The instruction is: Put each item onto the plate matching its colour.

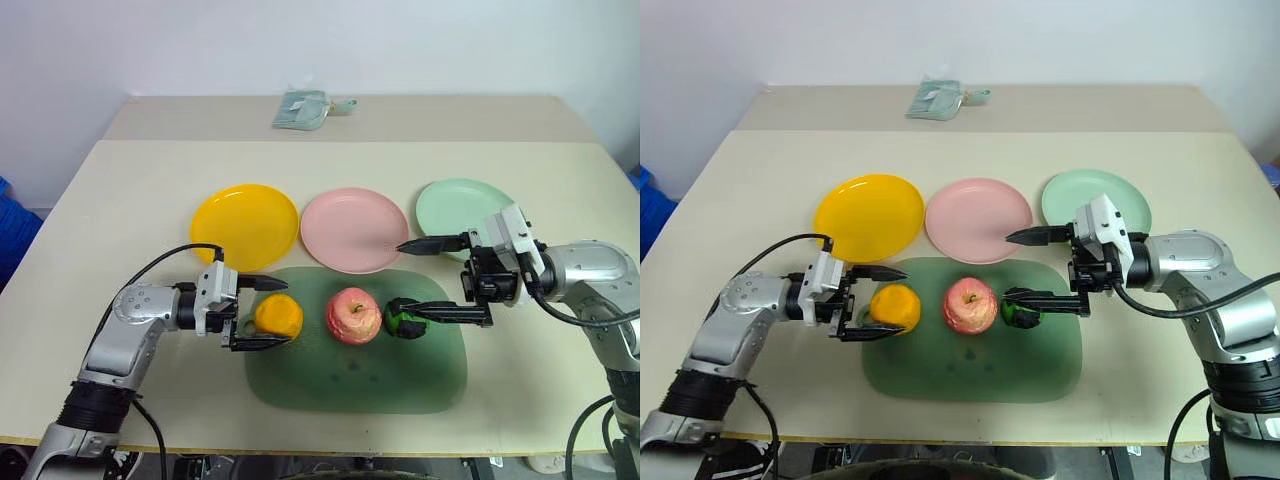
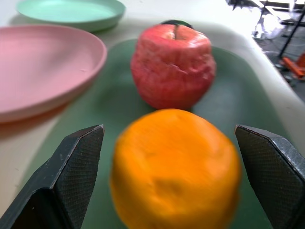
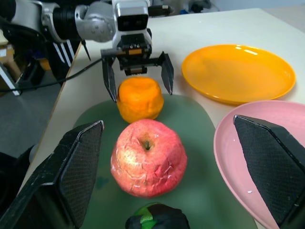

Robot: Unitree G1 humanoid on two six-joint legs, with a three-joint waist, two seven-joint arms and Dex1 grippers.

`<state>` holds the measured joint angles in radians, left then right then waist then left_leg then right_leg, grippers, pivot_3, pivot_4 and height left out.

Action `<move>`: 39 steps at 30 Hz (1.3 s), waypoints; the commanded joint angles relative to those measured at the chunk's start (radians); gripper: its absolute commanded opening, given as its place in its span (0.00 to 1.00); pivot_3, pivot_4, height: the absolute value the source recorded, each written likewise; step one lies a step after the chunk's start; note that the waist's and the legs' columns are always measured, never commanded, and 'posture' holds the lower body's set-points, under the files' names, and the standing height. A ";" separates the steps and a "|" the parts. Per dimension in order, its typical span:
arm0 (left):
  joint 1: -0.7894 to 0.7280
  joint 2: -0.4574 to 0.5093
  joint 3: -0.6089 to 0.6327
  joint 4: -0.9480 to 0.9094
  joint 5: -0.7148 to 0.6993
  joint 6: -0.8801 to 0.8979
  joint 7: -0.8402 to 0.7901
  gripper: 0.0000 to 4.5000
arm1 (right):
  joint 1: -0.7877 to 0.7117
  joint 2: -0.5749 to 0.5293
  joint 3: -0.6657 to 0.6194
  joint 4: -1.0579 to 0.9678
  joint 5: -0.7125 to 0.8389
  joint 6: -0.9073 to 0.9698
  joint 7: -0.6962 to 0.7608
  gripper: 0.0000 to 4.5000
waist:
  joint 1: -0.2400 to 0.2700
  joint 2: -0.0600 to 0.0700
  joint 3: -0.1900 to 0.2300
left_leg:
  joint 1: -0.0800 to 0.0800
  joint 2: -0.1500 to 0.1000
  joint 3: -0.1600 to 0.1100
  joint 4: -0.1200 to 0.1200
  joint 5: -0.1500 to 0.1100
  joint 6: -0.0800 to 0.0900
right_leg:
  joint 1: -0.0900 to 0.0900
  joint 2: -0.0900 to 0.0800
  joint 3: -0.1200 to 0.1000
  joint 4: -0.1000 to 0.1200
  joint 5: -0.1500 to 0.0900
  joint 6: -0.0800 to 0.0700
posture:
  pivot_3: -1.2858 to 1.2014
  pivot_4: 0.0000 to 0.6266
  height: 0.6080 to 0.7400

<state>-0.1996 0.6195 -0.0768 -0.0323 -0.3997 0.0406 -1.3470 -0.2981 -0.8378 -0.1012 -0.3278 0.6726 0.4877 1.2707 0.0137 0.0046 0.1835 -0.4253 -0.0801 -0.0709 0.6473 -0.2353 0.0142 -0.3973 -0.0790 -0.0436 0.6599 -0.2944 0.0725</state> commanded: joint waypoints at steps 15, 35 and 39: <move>-0.155 -0.073 0.165 0.089 -0.085 0.060 0.271 0.68 | -0.171 0.143 -0.035 0.101 -0.023 -0.010 -0.258 1.00 | -0.001 -0.002 0.000 | 0.000 0.000 0.000 0.002 0.000 0.000 | -0.001 0.000 0.000 0.002 0.000 0.000 | 0.52 0.24 0.98; -0.465 -0.208 0.243 0.629 0.099 -0.090 0.594 0.90 | -0.204 0.258 0.047 0.184 -0.210 -0.154 -0.370 1.00 | -0.002 -0.003 0.000 | 0.000 -0.002 0.004 0.002 0.005 -0.004 | -0.003 0.001 0.004 0.005 0.002 0.004 | 0.52 0.24 0.98; -0.457 -0.189 0.242 0.643 0.137 -0.135 0.612 0.99 | -0.199 0.254 0.035 0.185 -0.212 -0.160 -0.370 1.00 | -0.002 -0.003 0.000 | 0.000 -0.002 0.005 0.002 0.005 -0.004 | -0.003 0.001 0.004 0.005 0.002 0.004 | 0.52 0.24 0.98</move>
<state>-0.6519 0.4073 0.1584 0.6229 -0.2792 -0.0550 -0.7476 -0.4898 -0.5735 -0.0443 -0.1146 0.4536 0.3522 0.8983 0.0117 0.0019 0.1832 -0.4256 -0.0822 -0.0663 0.6495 -0.2302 0.0100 -0.4002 -0.0783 -0.0399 0.6651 -0.2921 0.0768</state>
